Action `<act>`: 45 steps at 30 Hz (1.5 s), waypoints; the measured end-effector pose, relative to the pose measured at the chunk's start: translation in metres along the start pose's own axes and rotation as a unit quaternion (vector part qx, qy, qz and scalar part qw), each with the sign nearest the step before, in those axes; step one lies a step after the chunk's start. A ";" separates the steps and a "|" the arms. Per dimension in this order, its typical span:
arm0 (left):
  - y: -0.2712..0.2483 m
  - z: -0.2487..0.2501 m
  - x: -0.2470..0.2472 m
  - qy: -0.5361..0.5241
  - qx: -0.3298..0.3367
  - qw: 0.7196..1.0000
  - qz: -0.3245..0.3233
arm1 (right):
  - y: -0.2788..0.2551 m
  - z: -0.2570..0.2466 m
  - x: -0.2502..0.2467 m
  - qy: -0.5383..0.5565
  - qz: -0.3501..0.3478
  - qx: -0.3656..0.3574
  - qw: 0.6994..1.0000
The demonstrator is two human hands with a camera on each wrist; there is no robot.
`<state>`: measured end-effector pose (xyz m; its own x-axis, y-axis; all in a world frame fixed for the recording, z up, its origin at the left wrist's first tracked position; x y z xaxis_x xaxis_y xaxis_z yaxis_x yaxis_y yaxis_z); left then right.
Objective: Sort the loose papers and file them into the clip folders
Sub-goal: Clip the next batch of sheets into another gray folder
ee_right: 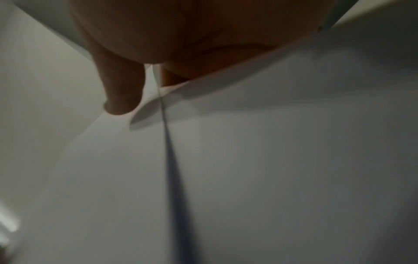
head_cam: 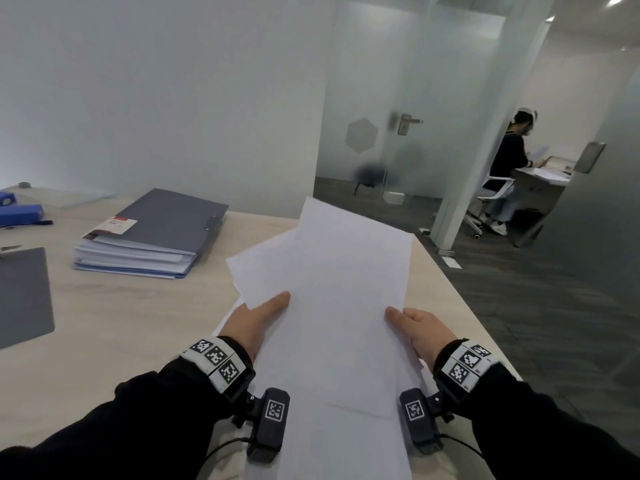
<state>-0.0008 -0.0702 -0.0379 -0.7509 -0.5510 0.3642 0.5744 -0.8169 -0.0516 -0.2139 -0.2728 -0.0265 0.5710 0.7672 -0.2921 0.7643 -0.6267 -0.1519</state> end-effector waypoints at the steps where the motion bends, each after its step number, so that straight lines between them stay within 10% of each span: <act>1: -0.001 -0.005 0.000 0.025 -0.008 1.000 -0.011 | -0.003 -0.004 0.009 0.029 -0.020 -0.012 0.999; 5: 0.002 -0.016 -0.004 0.108 -0.033 0.994 -0.014 | -0.009 -0.016 0.032 0.032 -0.059 -0.034 0.997; 15: -0.010 0.100 0.032 0.039 0.142 0.986 -0.077 | -0.019 -0.101 0.010 0.177 0.052 -0.184 0.966; 36: -0.027 0.013 0.013 0.061 -0.026 0.989 -0.134 | -0.028 -0.036 0.062 0.212 -0.050 -0.118 0.969; 45: -0.018 0.012 -0.038 0.091 -0.022 0.996 -0.003 | -0.015 -0.038 0.053 0.105 -0.026 -0.055 0.993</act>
<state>0.0219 -0.0325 -0.0393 -0.8031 -0.5646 0.1905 0.5580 -0.8247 -0.0921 -0.1838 -0.2177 -0.0042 0.5705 0.8172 -0.0818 0.8161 -0.5752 -0.0550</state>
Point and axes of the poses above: each hand's wrist, its own y-axis towards the middle knuckle, its own x-axis out of the palm, z = x × y, the point moved 8 cm from there along y, towards the middle knuckle, and after that the axes turned 11 degrees about -z, right-handed, at the moved point
